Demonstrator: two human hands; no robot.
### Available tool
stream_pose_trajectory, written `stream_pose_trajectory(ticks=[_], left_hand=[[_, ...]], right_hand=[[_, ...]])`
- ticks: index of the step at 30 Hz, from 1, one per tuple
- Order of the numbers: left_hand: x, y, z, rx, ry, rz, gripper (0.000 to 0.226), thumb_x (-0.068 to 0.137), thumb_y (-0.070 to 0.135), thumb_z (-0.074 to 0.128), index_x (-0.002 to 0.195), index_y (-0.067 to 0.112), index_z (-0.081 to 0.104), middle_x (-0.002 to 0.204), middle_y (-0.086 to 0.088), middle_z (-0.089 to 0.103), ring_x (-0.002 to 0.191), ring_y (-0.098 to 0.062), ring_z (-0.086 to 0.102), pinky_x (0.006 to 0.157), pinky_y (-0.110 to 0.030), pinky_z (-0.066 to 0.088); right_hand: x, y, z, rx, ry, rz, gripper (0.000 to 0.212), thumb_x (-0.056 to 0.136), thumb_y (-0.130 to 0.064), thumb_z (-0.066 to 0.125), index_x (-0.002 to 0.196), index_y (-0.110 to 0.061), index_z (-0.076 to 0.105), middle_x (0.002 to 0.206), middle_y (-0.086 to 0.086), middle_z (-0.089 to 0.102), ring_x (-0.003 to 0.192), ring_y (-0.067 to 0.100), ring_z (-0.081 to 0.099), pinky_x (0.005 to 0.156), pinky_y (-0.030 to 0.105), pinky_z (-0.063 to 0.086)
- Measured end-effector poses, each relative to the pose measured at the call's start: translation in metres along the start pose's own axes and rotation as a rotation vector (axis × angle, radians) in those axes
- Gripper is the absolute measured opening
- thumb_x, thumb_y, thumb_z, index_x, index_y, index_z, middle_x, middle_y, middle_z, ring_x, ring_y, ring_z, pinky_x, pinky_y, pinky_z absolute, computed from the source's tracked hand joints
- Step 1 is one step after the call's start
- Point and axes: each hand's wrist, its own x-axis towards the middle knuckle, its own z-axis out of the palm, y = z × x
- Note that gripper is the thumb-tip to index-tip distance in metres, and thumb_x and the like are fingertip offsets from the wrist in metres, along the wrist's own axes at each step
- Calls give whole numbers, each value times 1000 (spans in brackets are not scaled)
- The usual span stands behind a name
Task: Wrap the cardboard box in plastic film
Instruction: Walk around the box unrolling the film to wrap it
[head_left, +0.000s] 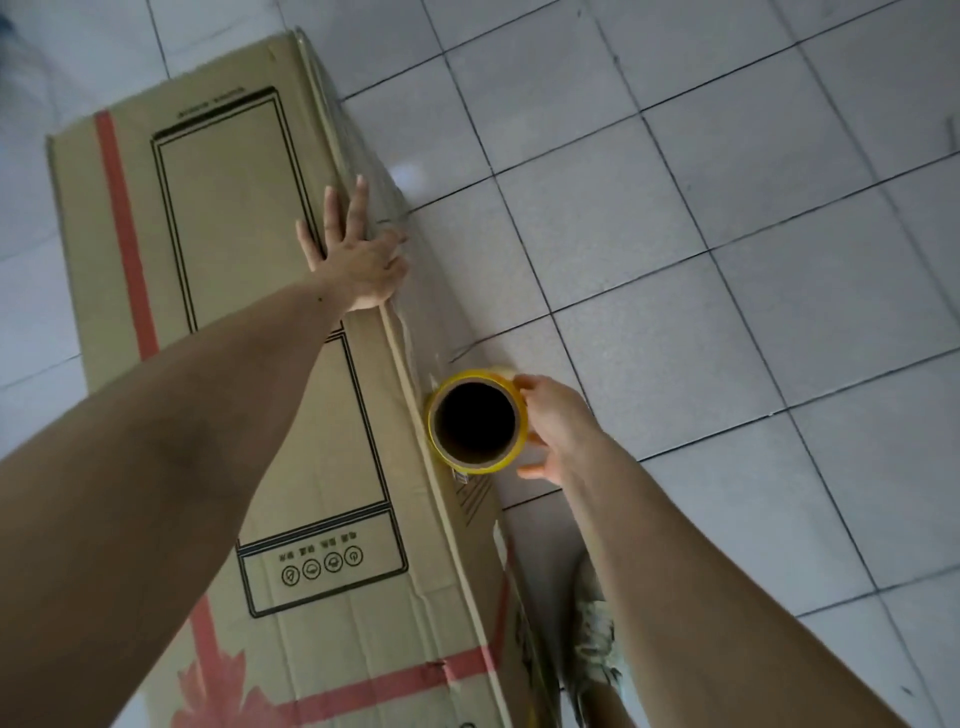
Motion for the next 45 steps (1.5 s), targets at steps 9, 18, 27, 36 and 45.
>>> stream_pose_trajectory(ticks=[9, 18, 27, 36, 45], left_hand=[[-50, 22, 27, 626, -29, 407, 53, 101, 52, 19, 139, 33, 50, 159, 1, 30, 151, -31, 2, 115, -61, -12], [-54, 21, 26, 752, -70, 307, 71, 98, 60, 10, 140, 23, 53, 146, -2, 49, 146, -28, 22, 119, -54, -10], [-60, 23, 26, 731, -115, 337, 65, 100, 57, 11, 139, 28, 53, 146, -3, 47, 145, -32, 22, 116, -58, -12], [-102, 23, 58, 686, -71, 510, 69, 99, 55, 7, 136, 27, 58, 143, 0, 54, 143, -28, 31, 120, -51, 1], [-104, 26, 60, 658, -59, 400, 71, 100, 57, 17, 134, 9, 58, 148, -14, 46, 147, -29, 23, 121, -46, 1]], right_hand=[[-22, -26, 26, -562, -1, -107, 94, 86, -62, 57, 151, -4, 23, 148, 18, 39, 127, 38, 47, 94, 43, 44], [-3, 51, -6, -53, -80, 189, 60, 81, -52, 55, 134, -31, 37, 133, 13, 45, 108, 41, 51, 74, 57, 55], [-23, 123, -31, 323, -13, 375, 47, 77, -53, 58, 100, -11, 59, 99, 11, 68, 77, 26, 63, 71, 28, 45], [-26, 71, -15, -12, 127, -120, 26, 97, -20, 48, 116, -16, 66, 93, 8, 60, 66, 20, 45, 70, 30, 40], [-13, 72, 2, -573, 49, -16, 80, 78, -58, 68, 137, -8, 46, 138, 19, 49, 117, 39, 57, 92, 44, 49]])
